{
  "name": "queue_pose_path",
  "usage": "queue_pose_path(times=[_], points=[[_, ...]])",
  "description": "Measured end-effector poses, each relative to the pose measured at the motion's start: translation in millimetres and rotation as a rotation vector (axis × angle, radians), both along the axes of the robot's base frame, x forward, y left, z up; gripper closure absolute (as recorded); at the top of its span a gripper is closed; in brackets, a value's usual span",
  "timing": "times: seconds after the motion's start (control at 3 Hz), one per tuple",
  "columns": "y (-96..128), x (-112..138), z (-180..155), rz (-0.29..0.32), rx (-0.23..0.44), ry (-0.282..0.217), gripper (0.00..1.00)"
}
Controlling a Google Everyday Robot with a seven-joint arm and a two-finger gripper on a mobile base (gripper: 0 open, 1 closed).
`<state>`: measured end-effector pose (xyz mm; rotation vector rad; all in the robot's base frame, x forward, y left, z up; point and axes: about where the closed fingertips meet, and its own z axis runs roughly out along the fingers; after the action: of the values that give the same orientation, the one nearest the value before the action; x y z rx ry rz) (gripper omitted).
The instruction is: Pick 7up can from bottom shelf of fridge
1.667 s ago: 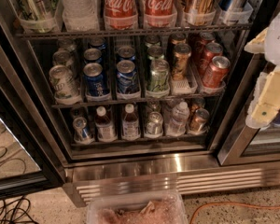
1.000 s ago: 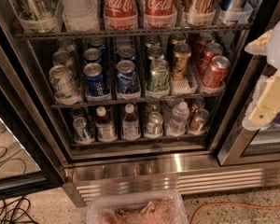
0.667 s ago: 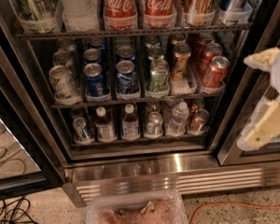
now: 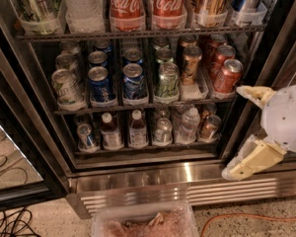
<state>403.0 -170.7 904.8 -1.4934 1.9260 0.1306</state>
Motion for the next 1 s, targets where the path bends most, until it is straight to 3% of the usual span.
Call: queue_pose_path(times=[0.67, 1.0], points=[[3.6, 6.6, -1.5, -0.011, 0.017, -0.027, 0.0], [25.7, 0.1, -22.7, -0.093, 0.107, -0.033, 0.0]])
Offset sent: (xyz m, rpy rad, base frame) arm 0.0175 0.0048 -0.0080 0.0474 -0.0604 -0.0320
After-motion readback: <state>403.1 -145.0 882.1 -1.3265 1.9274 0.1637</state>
